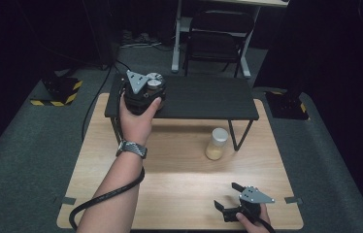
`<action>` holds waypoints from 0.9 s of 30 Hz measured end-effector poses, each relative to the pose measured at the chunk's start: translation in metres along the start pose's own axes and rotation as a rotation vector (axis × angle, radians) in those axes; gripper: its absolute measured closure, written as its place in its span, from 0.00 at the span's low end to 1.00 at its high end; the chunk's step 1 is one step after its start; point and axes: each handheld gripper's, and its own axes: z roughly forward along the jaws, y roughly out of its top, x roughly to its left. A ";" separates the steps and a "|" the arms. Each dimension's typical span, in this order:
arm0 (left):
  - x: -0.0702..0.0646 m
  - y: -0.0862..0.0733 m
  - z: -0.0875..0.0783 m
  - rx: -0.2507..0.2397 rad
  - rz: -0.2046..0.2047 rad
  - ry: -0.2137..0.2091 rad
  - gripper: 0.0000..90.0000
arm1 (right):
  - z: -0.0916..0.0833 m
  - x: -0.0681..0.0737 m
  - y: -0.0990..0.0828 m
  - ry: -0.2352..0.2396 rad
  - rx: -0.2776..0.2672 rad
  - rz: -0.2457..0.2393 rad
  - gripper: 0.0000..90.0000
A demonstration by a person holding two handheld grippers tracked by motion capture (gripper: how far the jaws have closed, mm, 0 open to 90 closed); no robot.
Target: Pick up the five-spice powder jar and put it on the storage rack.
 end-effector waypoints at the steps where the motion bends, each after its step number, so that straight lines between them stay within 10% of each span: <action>1: 0.000 0.000 0.001 0.002 0.000 0.001 0.39 | 0.000 0.000 0.000 0.000 0.000 -0.001 0.01; 27: -0.002 0.000 0.006 0.029 -0.005 0.010 0.36 | 0.000 0.000 0.001 0.003 0.004 0.001 0.01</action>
